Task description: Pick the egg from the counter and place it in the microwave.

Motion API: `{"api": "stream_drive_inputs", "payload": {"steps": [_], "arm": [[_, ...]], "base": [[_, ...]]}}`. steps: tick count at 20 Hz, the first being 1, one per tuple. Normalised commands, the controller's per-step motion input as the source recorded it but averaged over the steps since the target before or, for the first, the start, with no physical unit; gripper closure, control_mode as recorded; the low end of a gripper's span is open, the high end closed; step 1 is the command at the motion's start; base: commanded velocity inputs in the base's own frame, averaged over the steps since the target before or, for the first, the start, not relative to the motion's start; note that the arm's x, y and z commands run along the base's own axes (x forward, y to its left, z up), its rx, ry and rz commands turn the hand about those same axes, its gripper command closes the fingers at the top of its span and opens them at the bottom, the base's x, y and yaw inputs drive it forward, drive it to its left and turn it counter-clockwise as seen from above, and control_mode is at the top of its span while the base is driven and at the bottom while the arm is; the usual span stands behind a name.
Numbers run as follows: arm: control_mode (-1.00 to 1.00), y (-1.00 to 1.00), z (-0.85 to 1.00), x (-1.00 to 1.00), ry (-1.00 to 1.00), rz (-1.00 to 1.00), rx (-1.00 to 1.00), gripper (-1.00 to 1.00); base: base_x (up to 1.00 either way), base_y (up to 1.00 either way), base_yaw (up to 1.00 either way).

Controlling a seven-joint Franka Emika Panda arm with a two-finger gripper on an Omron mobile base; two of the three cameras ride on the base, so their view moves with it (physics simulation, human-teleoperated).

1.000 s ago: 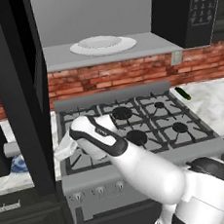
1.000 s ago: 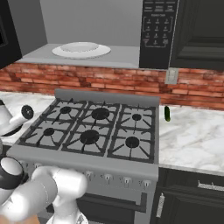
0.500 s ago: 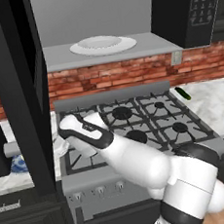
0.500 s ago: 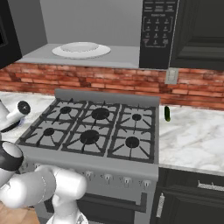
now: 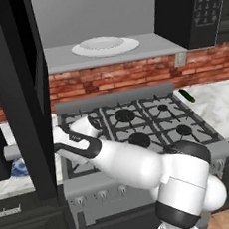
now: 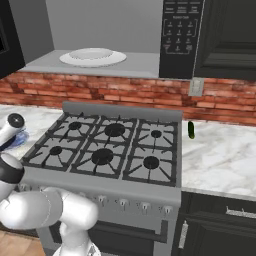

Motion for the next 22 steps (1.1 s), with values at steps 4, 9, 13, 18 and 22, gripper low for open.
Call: {"api": "stream_drive_inputs", "payload": {"steps": [4, 9, 13, 18, 22], "arm": [[-1.00, 0.00, -0.16, 0.25, 0.00, -0.10, -0.05, -1.00], [-1.00, 0.01, -0.19, 0.39, 0.00, -0.12, -0.02, -1.00], [-1.00, 0.13, -0.29, 0.44, 0.00, -0.12, -0.06, -1.00], [-1.00, 0.37, -0.31, 0.41, 0.00, -0.12, -0.07, -1.00], [-1.00, 0.41, -0.15, 0.35, 0.00, -0.12, -0.02, -1.00]], "base": [[0.00, 0.00, 0.00], [0.00, 0.00, 0.00], [0.00, 0.00, 0.00], [0.00, 0.00, 0.00], [0.00, 0.00, 0.00]]}}
